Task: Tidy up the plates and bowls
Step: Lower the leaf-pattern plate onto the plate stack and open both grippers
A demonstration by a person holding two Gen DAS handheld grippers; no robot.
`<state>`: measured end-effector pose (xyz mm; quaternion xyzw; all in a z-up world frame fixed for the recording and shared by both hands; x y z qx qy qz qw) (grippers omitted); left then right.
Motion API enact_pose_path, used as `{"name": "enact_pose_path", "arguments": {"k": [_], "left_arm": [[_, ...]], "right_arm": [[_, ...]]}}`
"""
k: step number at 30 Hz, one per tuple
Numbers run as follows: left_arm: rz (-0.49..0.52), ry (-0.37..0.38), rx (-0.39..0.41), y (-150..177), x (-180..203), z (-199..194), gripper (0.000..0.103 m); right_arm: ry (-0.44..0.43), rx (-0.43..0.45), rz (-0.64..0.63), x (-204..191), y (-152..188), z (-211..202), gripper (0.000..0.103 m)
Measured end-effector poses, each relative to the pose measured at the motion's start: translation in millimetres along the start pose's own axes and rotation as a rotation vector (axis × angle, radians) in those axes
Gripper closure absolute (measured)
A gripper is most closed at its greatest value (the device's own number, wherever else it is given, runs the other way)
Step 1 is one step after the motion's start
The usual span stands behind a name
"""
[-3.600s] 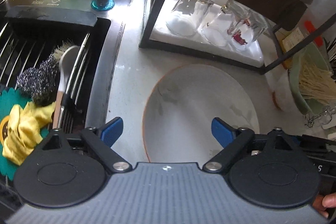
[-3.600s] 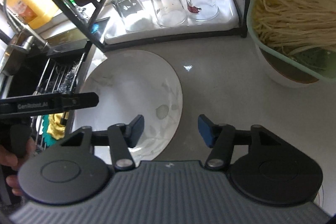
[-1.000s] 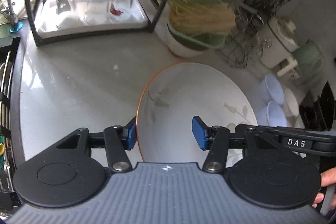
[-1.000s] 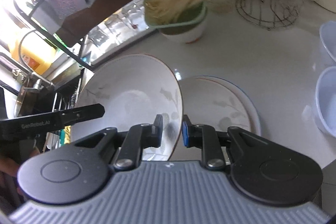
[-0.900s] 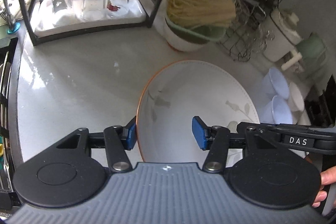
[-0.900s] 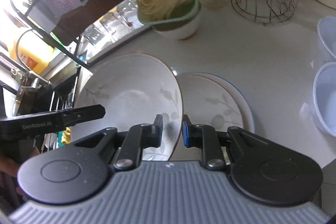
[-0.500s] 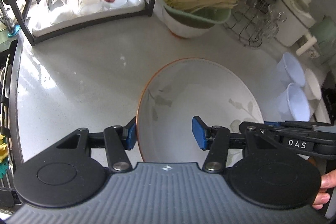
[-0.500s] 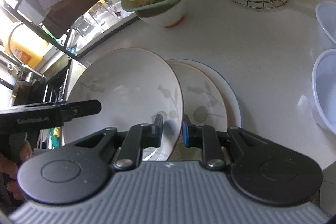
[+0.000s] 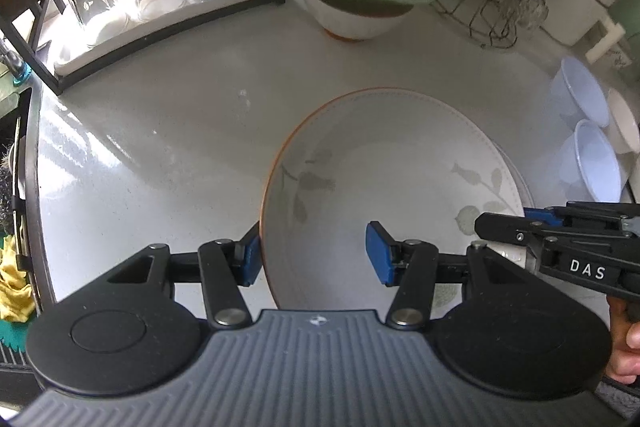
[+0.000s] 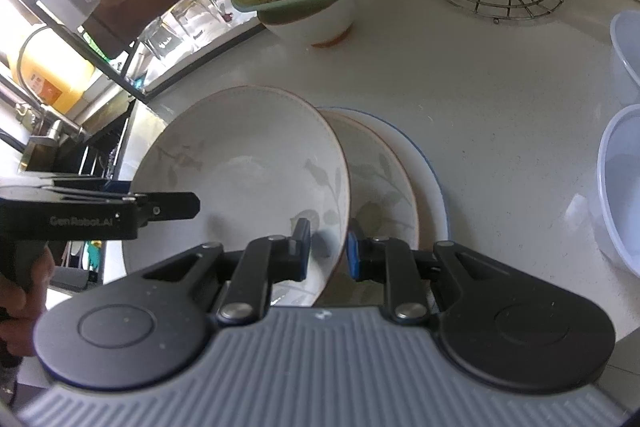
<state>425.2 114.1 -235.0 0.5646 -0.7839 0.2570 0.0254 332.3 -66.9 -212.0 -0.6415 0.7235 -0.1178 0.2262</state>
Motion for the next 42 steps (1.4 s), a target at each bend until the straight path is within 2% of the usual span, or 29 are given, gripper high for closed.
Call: {"name": "enact_pose_path", "arguments": {"k": [11, 23, 36, 39, 42], "left_arm": [[-0.067, -0.022, -0.024, -5.0, 4.9, 13.8, 0.045], [-0.124, -0.024, -0.011, -7.5, 4.9, 14.3, 0.045], [-0.238, 0.007, 0.095, -10.5, 7.2, -4.2, 0.045], [-0.266, 0.0, 0.121, -8.2, 6.0, -10.6, 0.045], [-0.313, 0.003, 0.148, -4.3, 3.2, -18.4, 0.045]], "right_arm": [[-0.027, -0.039, 0.02, 14.9, 1.1, 8.4, 0.081], [-0.031, -0.019, -0.004, 22.6, -6.2, 2.2, 0.081], [-0.01, 0.024, -0.066, 27.8, -12.1, -14.6, 0.081], [0.023, 0.061, -0.092, 30.4, -16.8, -21.7, 0.082], [-0.003, 0.101, -0.114, 27.6, -21.8, -31.7, 0.082]]}}
Point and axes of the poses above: each gripper's, at about its wrist camera, not at the fingertips, and z roughly the way its jaws point, x to its right, y to its underside, the point moved 8 cm from there along z, roughly the way its jaws point, and after that the axes turned 14 degrees about y, right-handed, at the moved point
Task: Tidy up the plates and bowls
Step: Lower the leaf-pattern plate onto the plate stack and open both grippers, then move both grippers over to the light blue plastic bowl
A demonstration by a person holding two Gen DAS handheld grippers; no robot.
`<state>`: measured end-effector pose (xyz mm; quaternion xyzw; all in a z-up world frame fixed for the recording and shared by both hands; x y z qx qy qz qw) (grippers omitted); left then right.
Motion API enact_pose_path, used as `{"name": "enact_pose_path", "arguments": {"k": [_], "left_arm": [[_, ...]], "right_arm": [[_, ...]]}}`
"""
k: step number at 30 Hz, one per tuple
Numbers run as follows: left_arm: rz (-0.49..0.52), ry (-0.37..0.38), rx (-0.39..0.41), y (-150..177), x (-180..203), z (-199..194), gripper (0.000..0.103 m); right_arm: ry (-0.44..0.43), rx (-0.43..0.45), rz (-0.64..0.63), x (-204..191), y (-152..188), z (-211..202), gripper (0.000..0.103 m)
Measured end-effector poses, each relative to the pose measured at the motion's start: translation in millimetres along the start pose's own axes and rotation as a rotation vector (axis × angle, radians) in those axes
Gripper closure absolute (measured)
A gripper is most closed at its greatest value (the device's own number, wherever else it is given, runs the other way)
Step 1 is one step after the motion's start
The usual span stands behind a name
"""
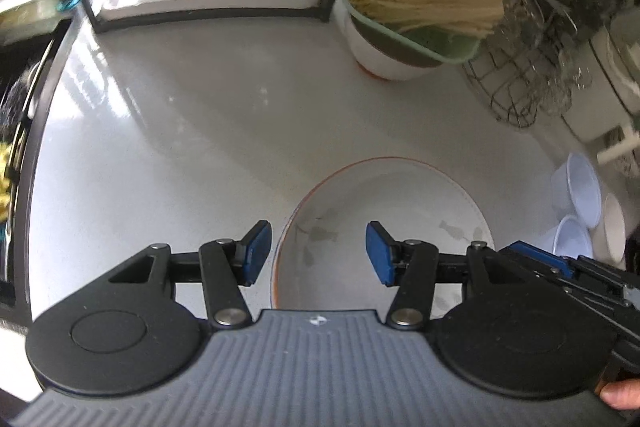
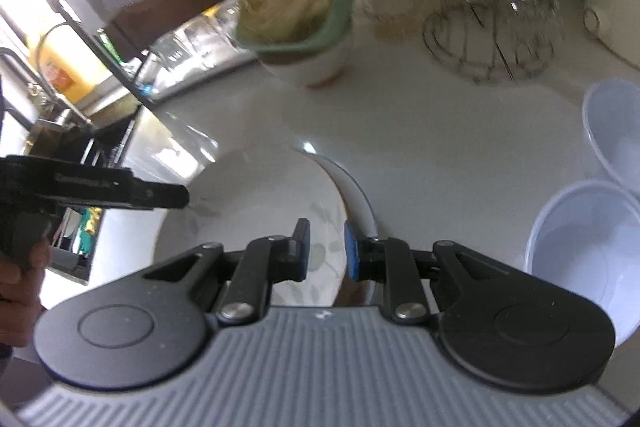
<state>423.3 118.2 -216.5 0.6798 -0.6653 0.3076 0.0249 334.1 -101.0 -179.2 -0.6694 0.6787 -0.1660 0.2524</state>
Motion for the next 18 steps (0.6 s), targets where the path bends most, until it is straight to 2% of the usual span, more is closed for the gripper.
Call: {"name": "enact_pose_path", "arguments": {"k": [6, 11, 18], "left_arm": [[0.008, -0.001, 0.072, -1.4, 14.4, -26.3, 0.045], [0.037, 0.025, 0.145, -1.1, 44.9, -48.8, 0.045], [0.084, 0.051, 0.196, 7.9, 88.4, -70.7, 0.045]], "right_arm": [[0.001, 0.079, -0.038, 4.0, -14.2, -25.6, 0.082], [-0.015, 0.169, -0.034, 10.1, -30.7, -59.7, 0.082], [-0.027, 0.273, -0.021, 24.3, -40.5, -106.1, 0.082]]}}
Point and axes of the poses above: each gripper's, at about its wrist camera, not at the fingertips, and z roughly the way its jaws point, x to its right, y to its underside, the point moved 8 cm from there along z, roughly the way its jaws point, and after that the axes turned 14 degrees about y, right-handed, at the moved point
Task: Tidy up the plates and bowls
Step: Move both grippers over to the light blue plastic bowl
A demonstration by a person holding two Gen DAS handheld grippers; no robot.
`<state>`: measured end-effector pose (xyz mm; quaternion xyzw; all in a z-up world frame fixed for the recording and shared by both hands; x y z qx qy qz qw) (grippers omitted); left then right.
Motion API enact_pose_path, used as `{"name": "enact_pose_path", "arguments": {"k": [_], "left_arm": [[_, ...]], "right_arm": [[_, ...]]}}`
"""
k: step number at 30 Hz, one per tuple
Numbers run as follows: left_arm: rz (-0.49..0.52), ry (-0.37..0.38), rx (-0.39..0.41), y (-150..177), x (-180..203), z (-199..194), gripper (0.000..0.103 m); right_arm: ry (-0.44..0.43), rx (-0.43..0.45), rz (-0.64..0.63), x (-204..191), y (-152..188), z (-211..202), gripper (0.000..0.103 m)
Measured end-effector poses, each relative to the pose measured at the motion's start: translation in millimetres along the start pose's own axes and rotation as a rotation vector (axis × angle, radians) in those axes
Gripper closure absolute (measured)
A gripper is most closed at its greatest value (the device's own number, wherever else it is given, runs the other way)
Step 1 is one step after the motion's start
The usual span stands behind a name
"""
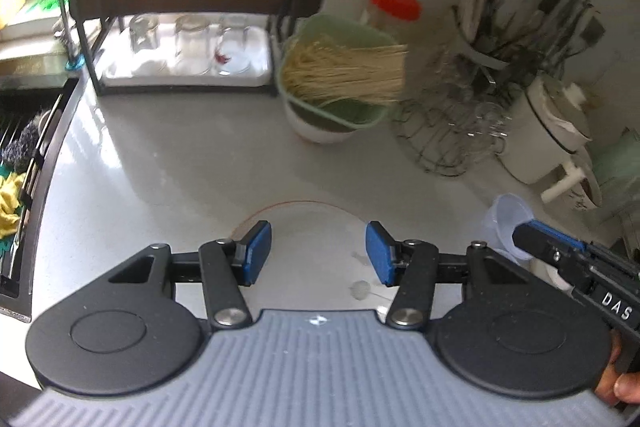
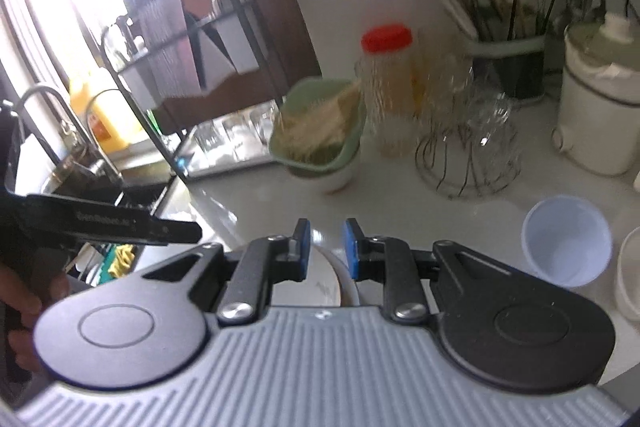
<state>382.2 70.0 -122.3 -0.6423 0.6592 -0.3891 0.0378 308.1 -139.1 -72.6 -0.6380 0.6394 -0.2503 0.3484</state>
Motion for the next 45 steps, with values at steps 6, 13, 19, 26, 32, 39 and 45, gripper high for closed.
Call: {"name": "enact_pose_path", "arguments": {"k": [6, 13, 19, 26, 32, 39, 45], "left_arm": [[0.063, -0.005, 0.025, 14.0, 41.2, -17.1, 0.045], [0.046, -0.006, 0.044, 40.9, 65.9, -27.8, 0.045], [0.032, -0.001, 0.039, 62.0, 73.9, -32.2, 0.045], [0.08, 0.029, 0.041, 65.3, 79.7, -35.1, 0.045], [0.117, 0.061, 0.033, 67.2, 80.4, -39.8, 0.045], [0.143, 0.115, 0.004, 70.9, 70.7, -36.1, 0.045], [0.194, 0.159, -0.034, 74.4, 68.8, -26.3, 0.044]], "right_arm": [[0.021, 0.042, 0.006, 11.6, 2.6, -31.0, 0.082], [0.04, 0.045, -0.007, 28.9, 19.9, -54.6, 0.082], [0.054, 0.05, -0.015, 39.0, 28.6, -65.8, 0.082], [0.071, 0.041, 0.008, 43.8, 38.5, -72.3, 0.082], [0.128, 0.052, 0.045, 47.2, 40.1, -77.9, 0.082], [0.193, 0.051, 0.062, 33.9, 44.7, -75.2, 0.082], [0.262, 0.046, 0.071, 26.4, 58.1, -75.9, 0.081]]}}
Point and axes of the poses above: each gripper's, at about its wrist camera, not at the fingertips, and z roughly the way its jaws point, x to its right, y to its underside, the point moved 8 cm from there along z, roughly the way its jaws point, and after that the axes turned 14 degrees about y, right-handed, at the moved point
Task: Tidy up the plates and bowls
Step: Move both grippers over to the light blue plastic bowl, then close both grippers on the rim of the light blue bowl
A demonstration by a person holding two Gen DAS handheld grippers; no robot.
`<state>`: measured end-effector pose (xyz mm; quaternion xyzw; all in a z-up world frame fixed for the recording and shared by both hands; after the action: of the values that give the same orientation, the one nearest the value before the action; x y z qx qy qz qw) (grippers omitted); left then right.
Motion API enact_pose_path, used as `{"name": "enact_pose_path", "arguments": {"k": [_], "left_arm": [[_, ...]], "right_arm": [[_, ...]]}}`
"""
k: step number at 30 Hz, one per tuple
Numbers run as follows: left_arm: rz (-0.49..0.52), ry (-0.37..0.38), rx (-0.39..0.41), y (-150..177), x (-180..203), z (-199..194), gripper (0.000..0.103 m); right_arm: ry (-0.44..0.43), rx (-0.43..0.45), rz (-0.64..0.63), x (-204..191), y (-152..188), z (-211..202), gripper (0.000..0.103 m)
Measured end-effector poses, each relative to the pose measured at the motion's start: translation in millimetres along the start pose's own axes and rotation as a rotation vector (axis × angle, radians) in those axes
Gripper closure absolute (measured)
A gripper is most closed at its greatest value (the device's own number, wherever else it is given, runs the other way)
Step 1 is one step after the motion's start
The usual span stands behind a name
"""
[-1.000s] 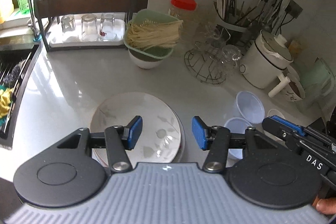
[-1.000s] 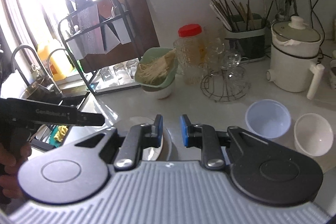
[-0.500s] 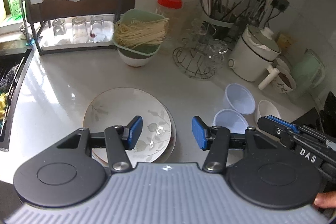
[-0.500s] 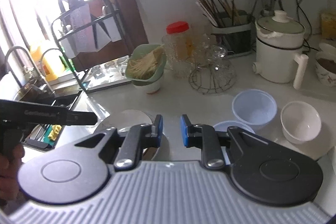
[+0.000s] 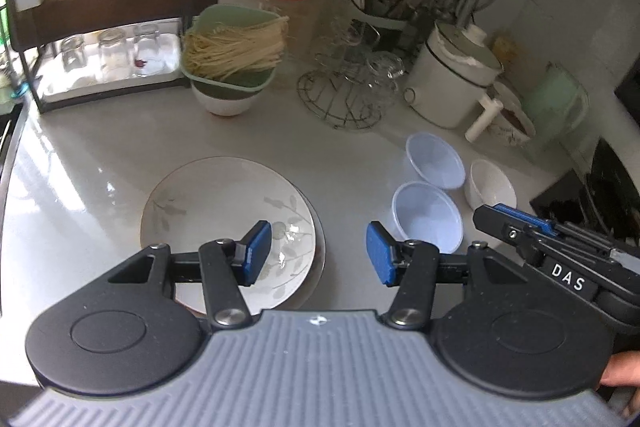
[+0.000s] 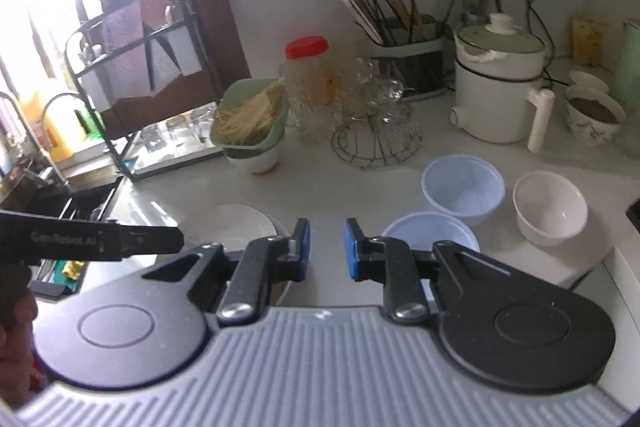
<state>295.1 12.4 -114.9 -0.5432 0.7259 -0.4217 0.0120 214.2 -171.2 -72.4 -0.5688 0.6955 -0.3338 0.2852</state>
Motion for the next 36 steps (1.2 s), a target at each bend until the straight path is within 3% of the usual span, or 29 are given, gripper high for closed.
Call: {"name": "enact_pose_path", "arguments": {"k": [6, 12, 16, 17, 19, 21, 32, 36], "left_arm": [[0.067, 0.019, -0.021, 0.5, 11.9, 27.7, 0.044], [0.056, 0.053, 0.003, -5.5, 30.2, 62.5, 0.043], [0.073, 0.079, -0.003, -11.8, 46.2, 90.7, 0.034], [0.081, 0.089, -0.014, -12.4, 49.9, 97.9, 0.031], [0.092, 0.116, -0.045, -12.2, 55.7, 112.5, 0.029], [0.082, 0.12, -0.064, -12.8, 56.6, 124.1, 0.029], [0.123, 0.134, -0.139, -12.5, 59.6, 182.3, 0.029], [0.106, 0.173, -0.174, -10.0, 57.8, 201.5, 0.03]], "right_arm": [[0.063, 0.0, 0.054, 16.6, 1.2, 6.8, 0.081], [0.117, 0.011, 0.055, 47.8, 3.2, 20.1, 0.08], [0.162, 0.003, 0.081, 75.2, 2.6, 31.4, 0.079], [0.167, -0.002, 0.1, 82.1, 2.3, 34.7, 0.075], [0.176, -0.015, 0.14, 94.9, 0.8, 43.3, 0.054], [0.181, -0.027, 0.159, 103.8, -1.3, 52.8, 0.05], [0.18, -0.174, 0.318, 143.8, 26.4, 106.8, 0.05], [0.182, -0.212, 0.371, 154.2, 37.1, 121.1, 0.05]]}}
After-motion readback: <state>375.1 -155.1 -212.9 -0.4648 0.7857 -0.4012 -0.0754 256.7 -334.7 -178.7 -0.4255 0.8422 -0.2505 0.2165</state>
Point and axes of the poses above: each gripper's, at about its wrist camera, not at the fingertips, and z roughly the way its jaws point, x to its right, y to its underside, the point moved 8 cm from there along z, roughly the way its jaws point, and after that the axes turned 14 degrees about y, right-handed, at the moved point
